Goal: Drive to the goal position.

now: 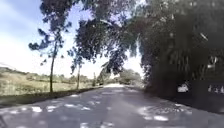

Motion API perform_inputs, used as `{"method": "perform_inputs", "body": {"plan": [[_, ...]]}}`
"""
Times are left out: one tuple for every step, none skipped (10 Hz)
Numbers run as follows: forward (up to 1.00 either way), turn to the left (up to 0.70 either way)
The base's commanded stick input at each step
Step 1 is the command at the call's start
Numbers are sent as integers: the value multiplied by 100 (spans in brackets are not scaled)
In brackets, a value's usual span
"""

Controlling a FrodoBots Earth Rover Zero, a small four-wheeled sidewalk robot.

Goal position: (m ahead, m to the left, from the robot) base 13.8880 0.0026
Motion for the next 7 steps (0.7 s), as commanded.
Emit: {"method": "perform_inputs", "body": {"plan": [[85,0],[85,0],[85,0],[85,0],[85,0],[85,0],[85,0]]}}
